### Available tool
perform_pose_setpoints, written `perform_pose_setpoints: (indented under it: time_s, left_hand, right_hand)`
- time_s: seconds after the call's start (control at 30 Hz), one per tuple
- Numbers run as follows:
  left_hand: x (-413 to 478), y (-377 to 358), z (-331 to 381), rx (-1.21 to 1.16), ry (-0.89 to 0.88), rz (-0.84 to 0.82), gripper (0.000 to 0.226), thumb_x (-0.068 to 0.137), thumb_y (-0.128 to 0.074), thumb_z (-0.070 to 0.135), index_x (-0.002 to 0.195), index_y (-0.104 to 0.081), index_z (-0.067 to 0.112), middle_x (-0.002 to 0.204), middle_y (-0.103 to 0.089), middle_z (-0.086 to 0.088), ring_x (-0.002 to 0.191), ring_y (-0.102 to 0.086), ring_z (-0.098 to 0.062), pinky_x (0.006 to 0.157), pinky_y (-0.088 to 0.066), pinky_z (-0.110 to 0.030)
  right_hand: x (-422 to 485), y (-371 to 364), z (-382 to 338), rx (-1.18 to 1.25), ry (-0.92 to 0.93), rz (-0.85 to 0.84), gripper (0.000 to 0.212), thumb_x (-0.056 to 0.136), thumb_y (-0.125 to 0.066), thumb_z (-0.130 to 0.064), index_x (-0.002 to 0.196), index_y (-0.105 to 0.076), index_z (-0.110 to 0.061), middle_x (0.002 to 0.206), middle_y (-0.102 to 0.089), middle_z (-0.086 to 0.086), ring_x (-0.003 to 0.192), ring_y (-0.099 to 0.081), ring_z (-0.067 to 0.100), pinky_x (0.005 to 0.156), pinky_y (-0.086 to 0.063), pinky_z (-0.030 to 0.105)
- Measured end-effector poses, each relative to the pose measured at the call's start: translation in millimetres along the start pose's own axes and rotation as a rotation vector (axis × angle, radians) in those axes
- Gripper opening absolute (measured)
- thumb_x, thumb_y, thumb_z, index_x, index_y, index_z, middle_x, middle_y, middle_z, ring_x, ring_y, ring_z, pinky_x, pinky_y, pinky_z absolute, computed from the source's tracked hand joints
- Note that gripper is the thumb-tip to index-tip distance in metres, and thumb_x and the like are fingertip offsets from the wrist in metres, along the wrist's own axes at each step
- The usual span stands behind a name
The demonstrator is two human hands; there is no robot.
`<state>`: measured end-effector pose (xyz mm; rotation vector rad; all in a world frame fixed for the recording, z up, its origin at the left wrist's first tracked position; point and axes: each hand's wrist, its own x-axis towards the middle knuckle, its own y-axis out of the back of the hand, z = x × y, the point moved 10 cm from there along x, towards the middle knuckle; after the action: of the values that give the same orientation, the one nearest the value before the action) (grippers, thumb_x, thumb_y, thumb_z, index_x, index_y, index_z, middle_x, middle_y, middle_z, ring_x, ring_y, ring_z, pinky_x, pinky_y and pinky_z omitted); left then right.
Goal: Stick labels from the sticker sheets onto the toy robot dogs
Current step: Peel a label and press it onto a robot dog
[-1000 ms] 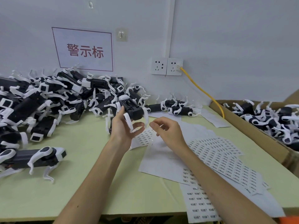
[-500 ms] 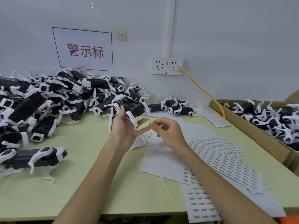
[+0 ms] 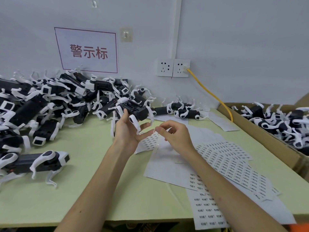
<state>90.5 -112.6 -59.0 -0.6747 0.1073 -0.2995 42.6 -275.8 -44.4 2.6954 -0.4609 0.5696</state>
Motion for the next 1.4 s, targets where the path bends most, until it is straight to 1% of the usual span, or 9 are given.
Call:
perform_pose_setpoints:
  time_s: [0.17,0.4,0.5,0.67,0.9,0.97,1.03,1.27,1.4]
  left_hand:
    - [0,2,0,-0.004,0.007,0.015,0.056,0.109,-0.034,0.052,0.11,-0.072,0.01,0.093,-0.077,-0.007,0.066,-0.068,-0.023,0.066,-0.065,-0.045]
    - [-2,2,0,-0.016,0.009,0.039,0.053,0.11,-0.033,0.052,0.108,-0.071,0.015,0.095,-0.076,-0.001,0.065,-0.069,-0.02,0.054,-0.059,-0.033]
    - [-3,1,4,-0.011,-0.033,0.038,0.054,0.11,-0.034,0.051,0.112,-0.07,0.011,0.093,-0.076,-0.002,0.067,-0.068,-0.022,0.06,-0.063,-0.038]
    - [-5,-3,9,0.025,-0.117,0.071,0.053,0.11,-0.036,0.05,0.11,-0.07,0.009,0.089,-0.066,-0.012,0.072,-0.066,-0.026,0.08,-0.064,-0.049]
    - [-7,-6,12,0.096,-0.192,0.068,0.055,0.11,-0.036,0.048,0.142,-0.054,0.007,0.115,-0.069,-0.02,0.07,-0.067,-0.024,0.077,-0.065,-0.045]
    - [-7,-9,12,0.149,-0.213,0.044,0.056,0.11,-0.034,0.05,0.145,-0.051,0.009,0.128,-0.067,-0.023,0.069,-0.068,-0.021,0.075,-0.064,-0.043]
    - [-7,-13,12,0.188,-0.243,0.021,0.056,0.11,-0.033,0.05,0.146,-0.05,0.011,0.13,-0.066,-0.024,0.069,-0.07,-0.019,0.073,-0.064,-0.041]
    - [-9,-23,15,0.3,-0.343,-0.033,0.039,0.11,-0.038,0.047,0.141,-0.048,0.025,0.12,-0.072,-0.014,0.076,-0.075,-0.023,0.072,-0.064,-0.038]
    - [-17,-30,14,0.333,-0.364,-0.055,0.024,0.111,-0.039,0.045,0.123,-0.056,0.055,0.129,-0.07,-0.007,0.094,-0.076,-0.03,0.084,-0.063,-0.045]
  right_hand:
    - [0,1,0,-0.014,-0.009,0.01,0.012,0.083,-0.083,-0.031,0.08,-0.074,-0.023,0.08,-0.072,0.001,0.061,-0.055,0.015,0.065,-0.047,0.025]
    - [1,3,4,-0.042,-0.018,0.031,0.016,0.083,-0.082,-0.037,0.077,-0.074,-0.025,0.074,-0.069,-0.005,0.058,-0.054,0.012,0.061,-0.046,0.021]
    - [3,3,8,0.002,-0.066,0.024,0.016,0.092,-0.075,-0.032,0.078,-0.074,-0.023,0.07,-0.067,-0.01,0.055,-0.056,0.011,0.06,-0.045,0.021]
    - [1,-9,18,0.257,-0.212,-0.09,0.02,0.096,-0.07,-0.024,0.08,-0.078,-0.016,0.069,-0.067,-0.003,0.057,-0.055,0.014,0.057,-0.045,0.023]
    - [-6,-23,33,0.343,-0.37,-0.195,0.015,0.089,-0.077,-0.03,0.083,-0.08,-0.017,0.076,-0.068,0.001,0.062,-0.056,0.015,0.059,-0.043,0.023]
    - [-6,-24,35,0.371,-0.385,-0.198,0.013,0.088,-0.078,-0.028,0.084,-0.08,-0.017,0.076,-0.068,0.001,0.062,-0.056,0.015,0.059,-0.043,0.023]
    - [-5,-24,36,0.365,-0.383,-0.196,0.011,0.085,-0.08,-0.027,0.085,-0.08,-0.016,0.076,-0.068,0.001,0.061,-0.057,0.015,0.057,-0.043,0.022]
    - [-6,-25,41,0.371,-0.393,-0.218,0.005,0.084,-0.08,-0.023,0.084,-0.081,-0.018,0.078,-0.069,0.001,0.061,-0.057,0.014,0.056,-0.043,0.022]
    - [-7,-26,45,0.408,-0.428,-0.234,0.005,0.086,-0.079,-0.021,0.087,-0.081,-0.016,0.078,-0.069,0.002,0.061,-0.057,0.014,0.056,-0.043,0.022]
